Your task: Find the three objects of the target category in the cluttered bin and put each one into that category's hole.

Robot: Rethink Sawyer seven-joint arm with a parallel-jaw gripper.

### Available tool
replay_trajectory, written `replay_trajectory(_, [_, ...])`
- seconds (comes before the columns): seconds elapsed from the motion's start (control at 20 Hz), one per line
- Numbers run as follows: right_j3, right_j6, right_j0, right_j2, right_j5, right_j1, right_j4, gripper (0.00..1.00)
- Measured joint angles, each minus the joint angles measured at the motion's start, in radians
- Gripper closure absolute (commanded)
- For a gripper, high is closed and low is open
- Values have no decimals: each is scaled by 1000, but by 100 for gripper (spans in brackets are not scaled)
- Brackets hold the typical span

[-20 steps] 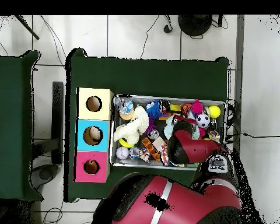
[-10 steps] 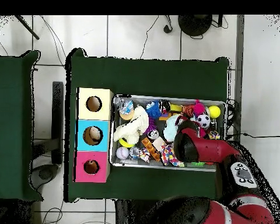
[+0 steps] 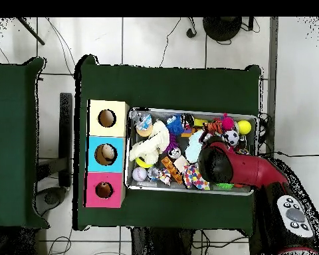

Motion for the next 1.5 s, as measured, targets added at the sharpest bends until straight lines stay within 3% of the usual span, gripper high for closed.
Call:
replay_trajectory(0.5, [49, 0, 46, 5, 3, -105, 42, 100])
replay_trajectory(1.25, [80, 0, 51, 8, 3, -159, 80, 100])
replay_trajectory(1.3, [81, 0, 53, 8, 3, -165, 80, 0])
replay_trajectory(1.5, [82, 0, 50, 13, 3, -166, 79, 0])
